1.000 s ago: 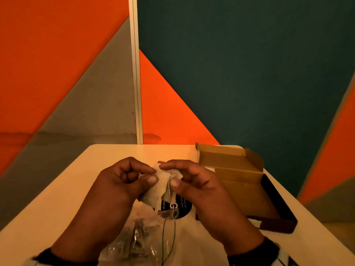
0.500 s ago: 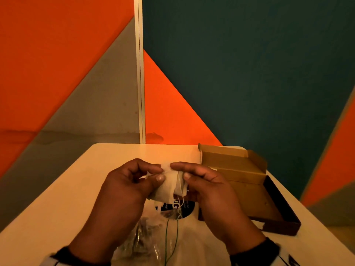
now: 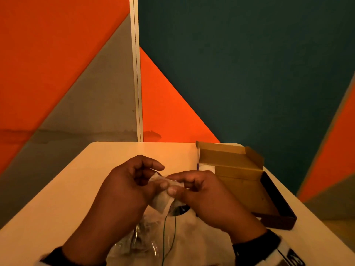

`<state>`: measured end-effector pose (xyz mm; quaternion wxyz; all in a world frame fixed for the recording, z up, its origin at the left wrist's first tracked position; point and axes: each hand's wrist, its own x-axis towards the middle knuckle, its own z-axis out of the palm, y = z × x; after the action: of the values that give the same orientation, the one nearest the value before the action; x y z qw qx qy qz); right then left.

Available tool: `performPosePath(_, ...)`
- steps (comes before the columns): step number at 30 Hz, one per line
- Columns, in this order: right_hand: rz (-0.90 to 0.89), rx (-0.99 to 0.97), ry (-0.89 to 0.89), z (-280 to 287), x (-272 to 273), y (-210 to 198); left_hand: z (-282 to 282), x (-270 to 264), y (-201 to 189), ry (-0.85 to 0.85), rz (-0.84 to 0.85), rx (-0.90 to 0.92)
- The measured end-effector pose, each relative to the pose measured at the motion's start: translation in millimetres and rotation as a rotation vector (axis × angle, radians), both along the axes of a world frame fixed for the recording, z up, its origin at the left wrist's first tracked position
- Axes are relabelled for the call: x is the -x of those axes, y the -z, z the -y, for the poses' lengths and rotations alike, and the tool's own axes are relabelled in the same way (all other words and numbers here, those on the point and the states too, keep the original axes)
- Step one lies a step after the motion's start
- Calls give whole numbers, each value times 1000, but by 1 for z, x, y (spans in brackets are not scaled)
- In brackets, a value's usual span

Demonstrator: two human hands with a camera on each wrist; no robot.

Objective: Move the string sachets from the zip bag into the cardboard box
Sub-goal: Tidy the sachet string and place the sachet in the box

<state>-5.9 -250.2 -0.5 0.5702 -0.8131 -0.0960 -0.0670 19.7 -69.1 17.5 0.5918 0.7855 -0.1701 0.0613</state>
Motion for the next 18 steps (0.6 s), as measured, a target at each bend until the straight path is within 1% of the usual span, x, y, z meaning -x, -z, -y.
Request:
performPosePath(3,-21,44,4,4,-2,3,0,1,-2,22,0,-8)
performPosePath(6,-49,8,19,11,-3,3,-3,1,-5,46,-14,-16)
performPosePath(10,-21,25,39,20,-1,-2,-8,1,-10,41,-18,-87)
performPosePath(13,-18,-6,41,28,0,-6,-15,1,-14,20,21,-210)
performPosePath(16,-30,73,91,36,1,-8,-23,1,-19,-7,96,-445)
performPosePath(18,-36,151,121,41,3,-10,-28,1,-21,-12,107,-544)
